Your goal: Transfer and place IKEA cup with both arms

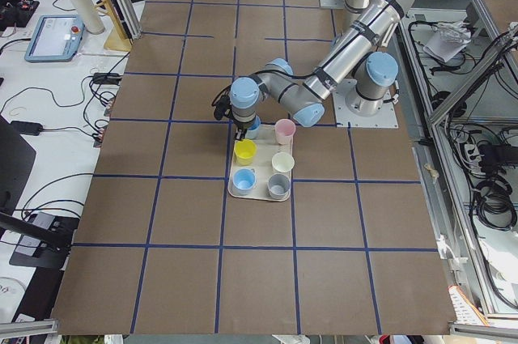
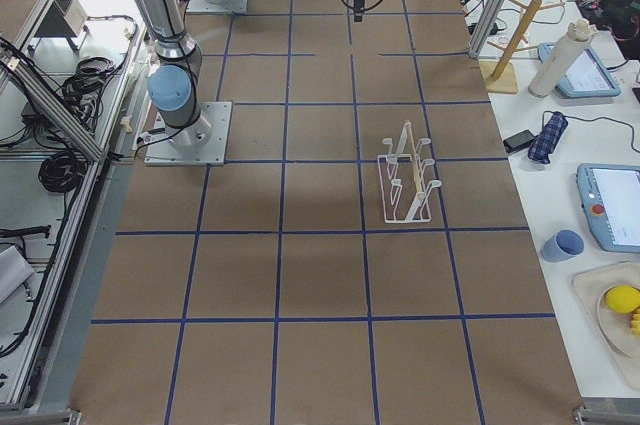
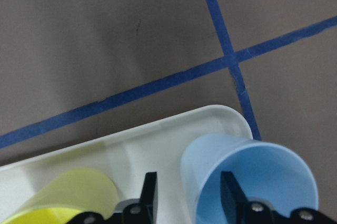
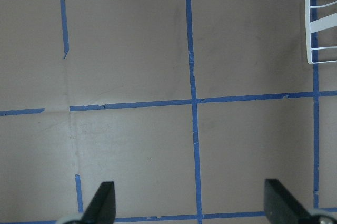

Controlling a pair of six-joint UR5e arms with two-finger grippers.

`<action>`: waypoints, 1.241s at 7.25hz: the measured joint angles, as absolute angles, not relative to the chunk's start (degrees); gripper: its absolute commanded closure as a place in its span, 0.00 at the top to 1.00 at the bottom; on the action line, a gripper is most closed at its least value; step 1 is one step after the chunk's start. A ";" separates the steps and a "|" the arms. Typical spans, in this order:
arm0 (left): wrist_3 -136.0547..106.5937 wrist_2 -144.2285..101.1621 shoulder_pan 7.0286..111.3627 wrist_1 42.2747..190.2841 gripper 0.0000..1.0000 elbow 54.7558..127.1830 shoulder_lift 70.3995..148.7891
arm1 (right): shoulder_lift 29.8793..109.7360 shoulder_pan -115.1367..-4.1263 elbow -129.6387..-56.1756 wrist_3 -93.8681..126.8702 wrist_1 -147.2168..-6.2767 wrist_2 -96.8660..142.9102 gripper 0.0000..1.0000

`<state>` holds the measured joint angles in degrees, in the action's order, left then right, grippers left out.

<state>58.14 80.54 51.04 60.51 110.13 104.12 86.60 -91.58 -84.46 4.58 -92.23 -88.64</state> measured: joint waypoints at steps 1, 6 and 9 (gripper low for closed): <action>55.83 80.46 53.57 63.09 0.74 108.16 102.45 | 86.56 -91.58 -84.46 4.58 -92.23 -88.65 1.00; 25.23 85.96 78.34 80.57 1.00 93.18 94.71 | 86.57 -91.58 -84.46 4.33 -92.29 -88.59 1.00; 3.75 89.78 92.78 88.34 1.00 86.46 91.74 | 86.57 -91.58 -84.46 4.31 -92.28 -88.59 1.00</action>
